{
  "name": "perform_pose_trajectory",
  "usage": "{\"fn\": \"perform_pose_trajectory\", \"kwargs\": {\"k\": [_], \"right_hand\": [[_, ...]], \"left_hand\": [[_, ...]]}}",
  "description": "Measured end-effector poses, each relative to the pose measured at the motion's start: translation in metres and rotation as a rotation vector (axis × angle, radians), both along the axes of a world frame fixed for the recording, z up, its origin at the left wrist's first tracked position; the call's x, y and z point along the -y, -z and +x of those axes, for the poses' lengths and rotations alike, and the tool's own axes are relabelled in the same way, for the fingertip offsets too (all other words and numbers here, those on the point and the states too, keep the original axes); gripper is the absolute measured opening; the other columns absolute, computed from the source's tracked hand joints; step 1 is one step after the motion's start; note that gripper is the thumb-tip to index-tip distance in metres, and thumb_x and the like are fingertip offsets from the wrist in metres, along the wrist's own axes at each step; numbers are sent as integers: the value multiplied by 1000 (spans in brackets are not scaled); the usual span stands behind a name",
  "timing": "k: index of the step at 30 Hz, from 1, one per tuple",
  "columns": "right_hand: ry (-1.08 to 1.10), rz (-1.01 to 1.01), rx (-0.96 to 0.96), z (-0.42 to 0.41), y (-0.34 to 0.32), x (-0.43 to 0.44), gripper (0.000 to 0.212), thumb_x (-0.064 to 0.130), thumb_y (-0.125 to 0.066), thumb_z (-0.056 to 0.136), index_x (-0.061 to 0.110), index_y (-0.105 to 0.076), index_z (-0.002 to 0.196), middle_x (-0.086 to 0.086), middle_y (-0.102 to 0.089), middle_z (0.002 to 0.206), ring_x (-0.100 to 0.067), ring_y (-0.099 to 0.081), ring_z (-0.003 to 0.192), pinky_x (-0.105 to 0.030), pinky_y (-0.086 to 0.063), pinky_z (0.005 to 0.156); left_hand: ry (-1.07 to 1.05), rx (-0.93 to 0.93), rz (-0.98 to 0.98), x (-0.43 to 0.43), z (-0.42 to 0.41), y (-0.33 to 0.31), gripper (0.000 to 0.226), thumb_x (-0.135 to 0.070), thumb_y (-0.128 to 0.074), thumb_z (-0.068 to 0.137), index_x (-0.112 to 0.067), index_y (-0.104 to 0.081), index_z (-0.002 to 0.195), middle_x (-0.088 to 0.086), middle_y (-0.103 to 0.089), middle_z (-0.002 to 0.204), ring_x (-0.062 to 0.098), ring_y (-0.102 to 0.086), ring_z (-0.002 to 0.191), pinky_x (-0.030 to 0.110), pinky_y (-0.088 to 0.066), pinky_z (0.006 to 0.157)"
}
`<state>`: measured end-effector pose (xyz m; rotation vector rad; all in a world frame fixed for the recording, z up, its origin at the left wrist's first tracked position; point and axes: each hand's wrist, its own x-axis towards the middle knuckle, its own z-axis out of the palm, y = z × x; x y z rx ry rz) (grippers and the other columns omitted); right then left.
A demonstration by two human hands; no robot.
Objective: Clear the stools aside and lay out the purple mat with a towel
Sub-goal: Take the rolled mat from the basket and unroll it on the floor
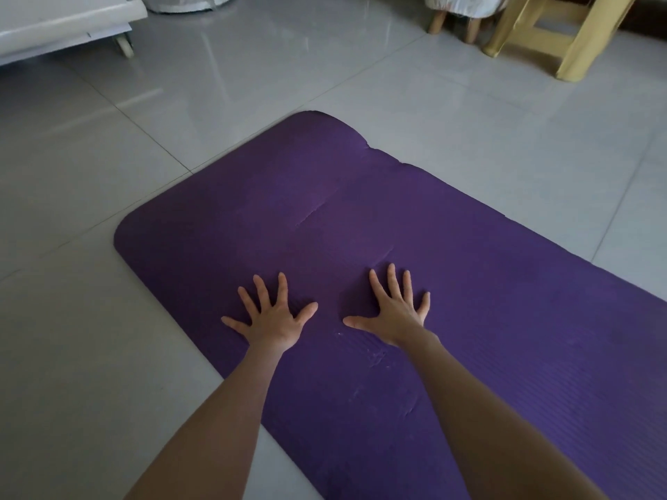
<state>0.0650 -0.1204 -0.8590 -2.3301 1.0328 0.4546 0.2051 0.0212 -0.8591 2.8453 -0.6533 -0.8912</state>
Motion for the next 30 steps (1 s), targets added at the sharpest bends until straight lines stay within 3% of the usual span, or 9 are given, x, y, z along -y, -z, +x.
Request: {"fn": "perform_pose_trajectory", "kwargs": {"k": [3, 8, 13, 18, 23, 30], "right_hand": [[112, -47, 26, -56, 0, -6, 106, 82, -46, 72, 39, 12, 150, 5, 28, 157, -22, 28, 144, -60, 15, 111], [387, -99, -44, -186, -1, -6, 103, 84, -41, 72, 41, 11, 150, 4, 26, 158, -27, 26, 145, -59, 10, 114], [663, -121, -196, -336, -13, -12, 104, 83, -44, 70, 42, 7, 150, 3, 23, 159, -31, 24, 145, -64, 6, 112], [813, -90, -234, -422, -16, -26, 106, 85, -46, 66, 46, 7, 149, 4, 22, 160, -36, 23, 144, -69, 3, 109], [794, -66, -183, -435, -6, -20, 106, 87, -44, 65, 48, 10, 148, 5, 24, 159, -38, 26, 143, -71, 6, 107], [744, -27, -131, -447, -11, -18, 106, 84, -46, 69, 43, 7, 150, 5, 22, 160, -39, 24, 143, -71, 6, 107]], "left_hand": [[23, 27, -42, 6, -34, -5, 77, -70, -23, 89, -36, 9, 150, 5, 24, 158, 35, 24, 143, 73, 4, 106], [359, 49, -96, 15, -144, 2, 80, -73, -23, 86, -36, 8, 150, 3, 24, 158, 34, 25, 143, 73, 6, 104], [641, 29, -83, 42, -240, 4, 112, -92, 8, 50, -39, 11, 149, 3, 27, 157, 34, 28, 142, 76, 7, 101], [693, 61, -75, 52, -281, 10, 120, -92, 22, 38, -40, 16, 147, 3, 28, 156, 35, 29, 141, 77, 8, 99], [679, 68, -56, 58, -286, 9, 93, -84, -20, 73, -40, 17, 146, 1, 31, 155, 32, 31, 141, 75, 8, 101], [683, 93, -57, 62, -299, -1, 87, -77, -29, 81, -37, 7, 150, 4, 24, 158, 33, 24, 143, 73, 4, 105]]}}
